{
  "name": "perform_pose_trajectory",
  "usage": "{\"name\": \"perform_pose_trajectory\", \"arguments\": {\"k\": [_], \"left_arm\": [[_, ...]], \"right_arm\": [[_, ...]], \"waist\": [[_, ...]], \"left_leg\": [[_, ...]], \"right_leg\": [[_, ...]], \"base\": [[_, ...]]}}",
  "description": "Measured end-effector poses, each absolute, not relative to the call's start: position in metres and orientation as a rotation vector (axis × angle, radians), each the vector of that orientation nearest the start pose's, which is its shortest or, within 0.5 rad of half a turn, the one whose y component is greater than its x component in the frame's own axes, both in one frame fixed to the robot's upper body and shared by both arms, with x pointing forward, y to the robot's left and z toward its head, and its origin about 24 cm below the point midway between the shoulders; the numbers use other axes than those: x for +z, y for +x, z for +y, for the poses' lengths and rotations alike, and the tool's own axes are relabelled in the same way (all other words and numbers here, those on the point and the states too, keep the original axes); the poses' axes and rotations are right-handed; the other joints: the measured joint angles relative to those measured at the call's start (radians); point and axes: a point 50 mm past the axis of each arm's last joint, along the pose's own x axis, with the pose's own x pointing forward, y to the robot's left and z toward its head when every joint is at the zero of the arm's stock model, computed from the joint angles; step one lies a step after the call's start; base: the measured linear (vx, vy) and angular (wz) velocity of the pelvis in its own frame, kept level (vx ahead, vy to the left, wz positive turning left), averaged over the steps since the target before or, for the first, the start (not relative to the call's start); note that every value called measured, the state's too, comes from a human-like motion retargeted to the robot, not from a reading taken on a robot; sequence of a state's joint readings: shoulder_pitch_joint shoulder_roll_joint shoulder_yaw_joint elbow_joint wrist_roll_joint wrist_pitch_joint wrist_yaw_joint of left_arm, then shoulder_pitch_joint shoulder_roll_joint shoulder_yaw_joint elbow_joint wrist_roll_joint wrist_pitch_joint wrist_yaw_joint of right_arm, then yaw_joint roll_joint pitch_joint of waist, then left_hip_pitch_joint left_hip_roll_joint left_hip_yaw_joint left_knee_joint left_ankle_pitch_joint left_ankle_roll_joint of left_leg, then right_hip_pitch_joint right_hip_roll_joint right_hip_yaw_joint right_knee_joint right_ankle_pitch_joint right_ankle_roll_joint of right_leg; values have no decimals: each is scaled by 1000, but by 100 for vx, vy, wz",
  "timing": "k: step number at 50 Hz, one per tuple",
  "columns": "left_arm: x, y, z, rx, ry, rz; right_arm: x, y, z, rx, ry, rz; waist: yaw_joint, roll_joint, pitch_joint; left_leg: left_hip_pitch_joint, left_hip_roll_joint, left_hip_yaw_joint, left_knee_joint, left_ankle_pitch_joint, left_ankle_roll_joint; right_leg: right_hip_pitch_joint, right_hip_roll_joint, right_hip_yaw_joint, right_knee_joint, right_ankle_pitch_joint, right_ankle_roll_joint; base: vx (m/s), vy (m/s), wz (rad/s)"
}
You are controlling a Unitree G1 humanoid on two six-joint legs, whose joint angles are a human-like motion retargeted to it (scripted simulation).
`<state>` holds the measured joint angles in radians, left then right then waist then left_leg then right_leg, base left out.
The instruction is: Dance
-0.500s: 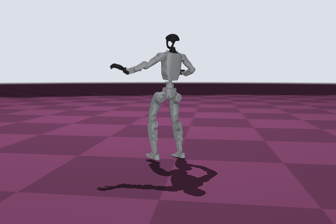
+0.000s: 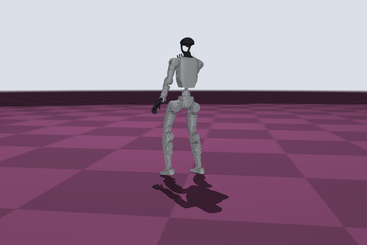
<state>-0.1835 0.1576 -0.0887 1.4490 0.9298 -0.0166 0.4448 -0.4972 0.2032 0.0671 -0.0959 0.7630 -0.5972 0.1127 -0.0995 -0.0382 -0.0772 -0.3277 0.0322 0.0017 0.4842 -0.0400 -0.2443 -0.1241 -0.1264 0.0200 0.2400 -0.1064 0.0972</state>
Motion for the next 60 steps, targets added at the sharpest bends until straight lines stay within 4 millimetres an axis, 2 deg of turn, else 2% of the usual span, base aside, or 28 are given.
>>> {"name": "perform_pose_trajectory", "arguments": {"k": [2,4,6,8,11,15,17,19,22,24,25,27,30,33,35,37,38,40,42,45,47,49,50,53,54,56,58,60], "left_arm": [[-152,115,240,-295,1333,1108],[-151,94,260,-316,1398,1217],[-150,73,274,-328,1424,1268],[-149,56,285,-354,1422,1306],[-146,53,298,-362,1392,1344],[-143,98,288,-314,1257,1187],[-140,130,272,-238,1118,1042],[-131,167,241,-174,871,860],[-97,224,183,-74,371,550],[-53,258,149,-30,51,269],[-25,272,135,-19,-92,117],[31,285,112,-3,-335,-154],[114,284,101,16,-569,-546],[188,263,100,29,-686,-893],[226,245,94,19,-729,-1059],[250,225,82,-19,-745,-1165],[256,217,78,-43,-741,-1202],[261,203,69,-98,-732,-1236],[251,200,60,-121,-696,-1192],[212,214,57,-64,-512,-1035],[163,232,74,9,-289,-845],[107,240,105,70,-59,-611],[79,240,125,91,54,-481],[-2,221,179,84,291,-47],[-25,208,199,77,361,85],[-63,173,236,86,490,337],[-90,130,269,99,599,556],[-111,83,294,127,660,783]], "right_arm": [[283,243,-137,369,1094,-1376],[319,207,-174,475,991,-1670],[340,171,-204,524,713,-1895],[350,145,-217,483,359,-1999],[353,137,-215,244,1,-1962],[342,164,-192,-120,24,-1816],[318,186,-179,-126,50,-1692],[278,219,-172,-54,50,-1423],[174,270,-175,136,-65,-775],[90,274,-194,305,-177,-304],[49,264,-209,380,-214,-64],[-27,223,-241,487,-281,412],[-101,127,-278,567,-309,971],[-142,40,-285,530,-291,1367],[-153,-6,-278,498,-280,1565],[-155,-46,-269,478,-314,1734],[-155,-56,-263,475,-332,1788],[-158,-59,-250,445,-361,1830],[-166,-38,-237,381,-352,1767],[-174,34,-210,318,-298,1510],[-166,110,-189,317,-254,1228],[-134,191,-166,345,-191,900],[-108,229,-153,370,-145,717],[8,312,-119,429,43,103],[53,323,-112,444,101,-107],[142,320,-107,465,194,-516],[218,292,-123,452,236,-892],[276,246,-149,419,218,-1237]], "waist": [[-62,-12,1],[-64,-16,5],[-27,-2,23],[5,12,43],[9,23,65],[5,12,38],[74,10,35],[151,8,58],[203,5,105],[203,-4,114],[203,-6,115],[208,-7,104],[206,-18,84],[243,-17,68],[254,-49,66],[252,-85,64],[265,-97,72],[298,-107,107],[295,-126,136],[274,-132,151],[218,-128,156],[160,-109,155],[131,-98,152],[83,-87,139],[87,-80,128],[116,-63,114],[155,-54,124],[191,-53,151]], "left_leg": [[-41,-36,-102,-22,-59,40],[-59,-3,-50,-93,-142,111],[-37,77,71,-195,-126,141],[-5,98,71,-271,-41,93],[-17,77,83,-275,8,100],[-82,-33,-19,-208,-9,135],[-64,-64,-26,-179,-43,160],[-18,-91,-31,-150,-78,182],[58,-132,-68,-132,-100,200],[85,-163,-99,-132,-100,217],[93,-175,-117,-134,-97,224],[104,-197,-156,-144,-87,233],[147,-228,-214,-178,-63,252],[169,-170,-252,-167,-79,217],[184,-194,-282,-151,-90,204],[236,-319,-309,-189,-38,289],[252,-329,-327,-182,-38,285],[264,-336,-334,-127,-53,269],[243,-374,-347,-61,-47,267],[167,-358,-291,49,-40,231],[84,-327,-227,128,7,170],[1,-307,-202,170,59,65],[-40,-300,-197,181,75,-2],[-178,-265,-165,151,-13,64],[-218,-240,-157,107,-28,104],[-267,-181,-147,-14,-42,181],[-260,-132,-140,-158,-63,203],[-224,-115,-152,-290,-72,189]], "right_leg": [[-13,-32,-46,-4,-6,4],[-22,-49,-63,-7,-9,20],[-19,-39,-66,-2,-12,50],[-1,-29,-77,1,-16,73],[9,-50,-90,7,-17,91],[-14,-122,-106,56,-13,96],[2,-146,-96,93,11,77],[26,-170,-88,161,56,49],[38,-206,-72,334,141,-27],[15,-224,-69,453,193,-132],[1,-229,-72,504,215,-197],[8,-202,-68,514,147,-89],[51,-77,6,422,27,165],[96,95,-56,246,-64,165],[122,173,-56,145,-99,165],[159,79,5,86,-35,119],[178,99,38,83,-34,79],[237,56,-125,101,-77,43],[265,94,-35,81,-81,56],[268,60,-110,60,-103,57],[241,62,-113,48,-108,63],[193,62,-124,36,-105,64],[166,59,-143,32,-102,62],[75,37,-168,12,-84,74],[42,36,-174,1,-77,74],[-2,45,-180,-27,-61,71],[-13,53,-182,-53,-43,71],[-4,48,-181,-75,-28,79]], "base": [[-24,-14,172],[-4,-18,113],[18,-18,74],[28,-14,71],[27,4,42],[38,26,50],[68,32,9],[75,27,7],[67,19,61],[52,12,99],[45,9,105],[47,4,108],[53,-13,113],[42,-57,87],[48,-19,146],[52,73,177],[44,26,114],[29,-11,80],[5,-14,104],[-21,-24,75],[-41,-24,88],[-52,-25,77],[-57,-27,70],[-56,-31,45],[-49,-35,-1],[-36,-38,-30],[-16,-37,-24],[-1,-33,-2]]}}
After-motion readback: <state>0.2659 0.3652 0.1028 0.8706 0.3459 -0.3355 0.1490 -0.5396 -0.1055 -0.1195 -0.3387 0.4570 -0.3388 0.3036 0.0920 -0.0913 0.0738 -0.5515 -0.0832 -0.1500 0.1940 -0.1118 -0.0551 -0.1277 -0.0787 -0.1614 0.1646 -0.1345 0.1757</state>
